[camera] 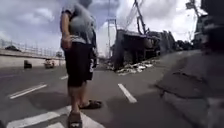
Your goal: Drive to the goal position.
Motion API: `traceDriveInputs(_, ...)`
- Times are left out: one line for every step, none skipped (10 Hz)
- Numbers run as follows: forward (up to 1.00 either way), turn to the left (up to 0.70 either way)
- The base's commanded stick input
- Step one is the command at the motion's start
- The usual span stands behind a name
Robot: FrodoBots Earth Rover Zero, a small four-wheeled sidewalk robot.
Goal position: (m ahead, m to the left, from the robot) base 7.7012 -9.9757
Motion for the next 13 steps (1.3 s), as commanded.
traceDriveInputs(0.00, -0.45)
traceDriveInputs(0.00, -0.45)
traceDriveInputs(0.00, -0.45)
traceDriveInputs(0.00, -0.45)
traceDriveInputs(0.00, -0.45)
traceDriveInputs(0.00, -0.45)
traceDriveInputs(0.00, -0.45)
traceDriveInputs(0.00, -0.45)
traceDriveInputs(0.50, -0.32)
traceDriveInputs(0.70, -0.27)
traceDriveInputs(0.70, -0.27)
traceDriveInputs(0.70, -0.27)
traceDriveInputs(0.70, -0.27)
